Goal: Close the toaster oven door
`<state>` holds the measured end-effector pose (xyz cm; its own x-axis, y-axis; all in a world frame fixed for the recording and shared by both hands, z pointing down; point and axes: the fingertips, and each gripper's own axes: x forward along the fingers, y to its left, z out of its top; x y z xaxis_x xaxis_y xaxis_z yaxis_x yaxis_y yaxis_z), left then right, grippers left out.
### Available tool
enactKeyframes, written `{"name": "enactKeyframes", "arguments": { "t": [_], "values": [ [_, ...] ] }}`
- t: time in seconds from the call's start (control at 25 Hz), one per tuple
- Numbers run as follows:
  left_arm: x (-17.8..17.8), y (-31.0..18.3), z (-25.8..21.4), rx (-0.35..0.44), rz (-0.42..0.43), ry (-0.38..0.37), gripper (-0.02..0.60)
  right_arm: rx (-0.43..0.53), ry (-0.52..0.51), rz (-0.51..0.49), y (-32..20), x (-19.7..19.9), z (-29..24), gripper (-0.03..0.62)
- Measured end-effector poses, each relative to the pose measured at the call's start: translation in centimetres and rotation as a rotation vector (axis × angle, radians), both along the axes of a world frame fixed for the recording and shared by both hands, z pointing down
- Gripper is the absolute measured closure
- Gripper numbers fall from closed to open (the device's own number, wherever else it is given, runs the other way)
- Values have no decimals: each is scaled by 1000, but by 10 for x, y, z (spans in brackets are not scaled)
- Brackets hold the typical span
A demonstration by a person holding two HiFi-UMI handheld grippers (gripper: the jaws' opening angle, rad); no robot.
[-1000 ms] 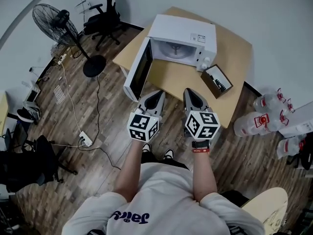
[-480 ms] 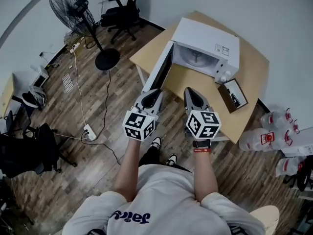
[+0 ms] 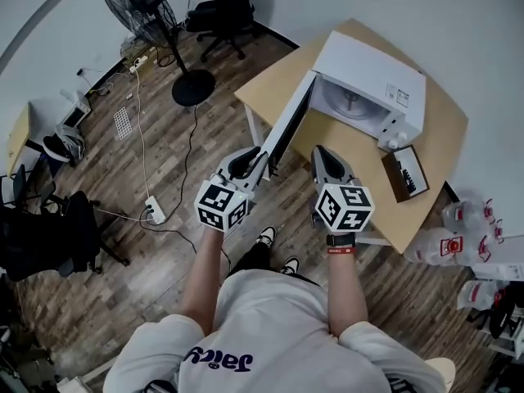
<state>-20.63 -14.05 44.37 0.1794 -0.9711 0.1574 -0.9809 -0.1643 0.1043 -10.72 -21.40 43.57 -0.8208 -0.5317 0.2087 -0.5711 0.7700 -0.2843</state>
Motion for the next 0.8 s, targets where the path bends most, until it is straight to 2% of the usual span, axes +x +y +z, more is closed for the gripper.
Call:
{"name": "enactKeyframes", "arguments": {
  "t": [0.2,0.8],
  "values": [
    [-21,0,18,-31,31,11,472,0,8,-17,-11,-14,2,579],
    [-31,-7,87,-193,267,-119,354,13,7,-11,-39,-24,-3,579]
  ]
}}
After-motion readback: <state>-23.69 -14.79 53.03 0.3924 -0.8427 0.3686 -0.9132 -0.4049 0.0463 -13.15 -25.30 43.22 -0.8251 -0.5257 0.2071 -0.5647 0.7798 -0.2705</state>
